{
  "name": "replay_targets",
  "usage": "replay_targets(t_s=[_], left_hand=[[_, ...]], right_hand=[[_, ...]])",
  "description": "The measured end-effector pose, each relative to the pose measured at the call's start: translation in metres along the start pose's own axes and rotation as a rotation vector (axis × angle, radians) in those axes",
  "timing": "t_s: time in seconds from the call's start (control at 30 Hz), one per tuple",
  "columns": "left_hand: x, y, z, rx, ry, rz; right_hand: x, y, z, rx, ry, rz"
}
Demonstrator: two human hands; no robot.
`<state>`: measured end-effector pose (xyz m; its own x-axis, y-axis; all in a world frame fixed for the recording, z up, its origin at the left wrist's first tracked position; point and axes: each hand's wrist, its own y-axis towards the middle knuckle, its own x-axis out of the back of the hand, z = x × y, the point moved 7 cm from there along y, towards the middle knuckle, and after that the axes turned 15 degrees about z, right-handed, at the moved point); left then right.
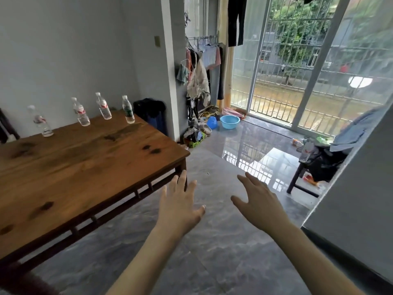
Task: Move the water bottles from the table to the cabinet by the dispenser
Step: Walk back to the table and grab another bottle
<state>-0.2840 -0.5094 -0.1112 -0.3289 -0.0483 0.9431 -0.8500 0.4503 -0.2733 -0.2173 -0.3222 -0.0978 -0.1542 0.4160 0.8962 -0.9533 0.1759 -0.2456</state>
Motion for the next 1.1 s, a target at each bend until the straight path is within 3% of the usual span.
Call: replay_targets(t_s=[0.23,0.43,0.83,1.1], left_hand=[[0.012,0.137,-0.067,-0.036,-0.029,0.067],[0.052,0.225,-0.102,-0.03,-0.052,-0.039],[0.108,0.401,-0.083,0.038,-0.004,-0.05],[0.176,0.542,-0.045,0.088,-0.028,-0.082]], right_hand=[[0.051,0.103,-0.081,-0.024,-0.031,0.043],[0.11,0.192,-0.117,0.039,-0.095,0.044],[0.151,0.367,-0.133,0.097,-0.114,0.086],[0.22,0.529,-0.11,0.143,-0.18,0.054]])
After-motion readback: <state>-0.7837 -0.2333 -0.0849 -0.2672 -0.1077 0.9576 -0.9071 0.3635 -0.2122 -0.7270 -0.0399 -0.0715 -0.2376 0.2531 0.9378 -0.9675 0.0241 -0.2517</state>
